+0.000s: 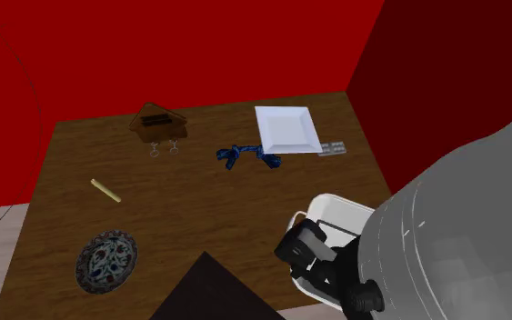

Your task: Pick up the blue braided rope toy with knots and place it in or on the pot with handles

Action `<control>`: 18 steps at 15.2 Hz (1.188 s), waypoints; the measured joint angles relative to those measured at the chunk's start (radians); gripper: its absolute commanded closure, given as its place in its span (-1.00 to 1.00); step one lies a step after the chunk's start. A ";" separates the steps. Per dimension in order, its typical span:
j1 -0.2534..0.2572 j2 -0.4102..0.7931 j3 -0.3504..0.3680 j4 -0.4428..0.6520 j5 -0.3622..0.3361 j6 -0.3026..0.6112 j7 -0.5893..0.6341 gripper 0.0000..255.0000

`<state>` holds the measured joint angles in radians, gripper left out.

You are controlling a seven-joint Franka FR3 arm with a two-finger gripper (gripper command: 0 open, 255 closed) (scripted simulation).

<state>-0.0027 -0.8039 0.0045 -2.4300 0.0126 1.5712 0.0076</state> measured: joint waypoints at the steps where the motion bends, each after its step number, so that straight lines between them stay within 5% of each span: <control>1: 0.000 0.000 0.000 0.000 0.000 0.000 0.000 -1.00; 9: 0.042 0.107 0.100 -0.084 0.072 0.208 0.100 -1.00; 18: 0.080 0.363 0.229 -0.104 0.123 0.512 0.226 -1.00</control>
<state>0.0777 -0.4412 0.2335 -2.5342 0.1359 2.0830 0.2333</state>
